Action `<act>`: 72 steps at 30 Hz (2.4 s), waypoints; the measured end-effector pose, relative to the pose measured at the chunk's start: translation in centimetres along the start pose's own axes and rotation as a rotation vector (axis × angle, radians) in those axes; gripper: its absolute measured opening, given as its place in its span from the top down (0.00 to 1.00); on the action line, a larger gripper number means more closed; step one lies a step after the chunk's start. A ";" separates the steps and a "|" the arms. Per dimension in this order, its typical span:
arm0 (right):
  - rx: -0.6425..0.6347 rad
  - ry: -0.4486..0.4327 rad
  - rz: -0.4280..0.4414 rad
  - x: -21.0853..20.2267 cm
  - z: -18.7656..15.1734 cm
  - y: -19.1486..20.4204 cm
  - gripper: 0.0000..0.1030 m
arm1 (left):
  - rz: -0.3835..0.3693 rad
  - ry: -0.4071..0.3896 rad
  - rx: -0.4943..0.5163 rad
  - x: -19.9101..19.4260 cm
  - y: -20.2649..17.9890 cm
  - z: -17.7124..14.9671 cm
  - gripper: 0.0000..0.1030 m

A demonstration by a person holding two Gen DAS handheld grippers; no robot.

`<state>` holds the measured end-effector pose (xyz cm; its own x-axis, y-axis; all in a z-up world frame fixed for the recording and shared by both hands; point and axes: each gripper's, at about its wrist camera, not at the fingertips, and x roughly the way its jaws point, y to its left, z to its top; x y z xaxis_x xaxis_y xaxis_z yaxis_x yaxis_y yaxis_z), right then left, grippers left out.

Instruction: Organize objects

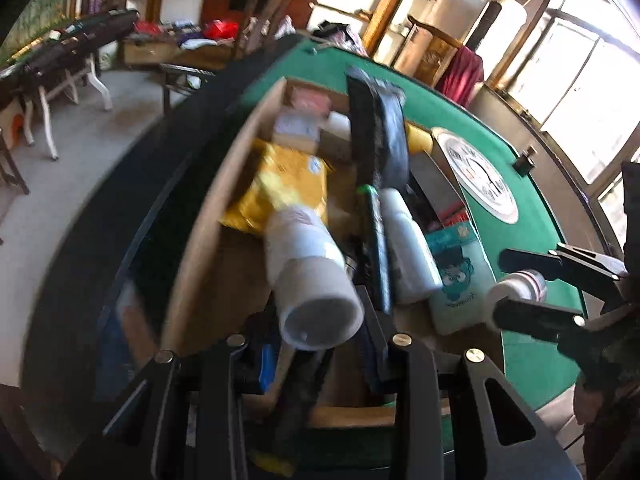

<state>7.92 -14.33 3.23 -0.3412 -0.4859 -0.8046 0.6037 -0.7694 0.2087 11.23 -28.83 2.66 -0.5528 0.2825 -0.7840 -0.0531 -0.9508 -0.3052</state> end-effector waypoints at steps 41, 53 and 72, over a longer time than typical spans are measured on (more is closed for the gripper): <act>0.096 -0.217 -0.076 -1.8 -2.6 0.5 0.15 | 0.524 -0.464 -0.021 -9.7 -3.5 2.0 0.00; 0.049 -0.279 -0.330 -3.6 -4.9 1.2 0.11 | 0.483 -0.446 0.023 -9.5 -6.8 0.7 0.00; -0.023 -0.296 -0.449 -4.8 -6.8 4.1 0.07 | 0.539 -0.413 -0.005 -10.4 -7.1 -1.1 0.00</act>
<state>16.96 -12.33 4.18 -0.7560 -0.2102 -0.6199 0.3662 -0.9208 -0.1344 18.30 -24.86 12.43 -0.7731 -0.3038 -0.5567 0.3227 -0.9441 0.0671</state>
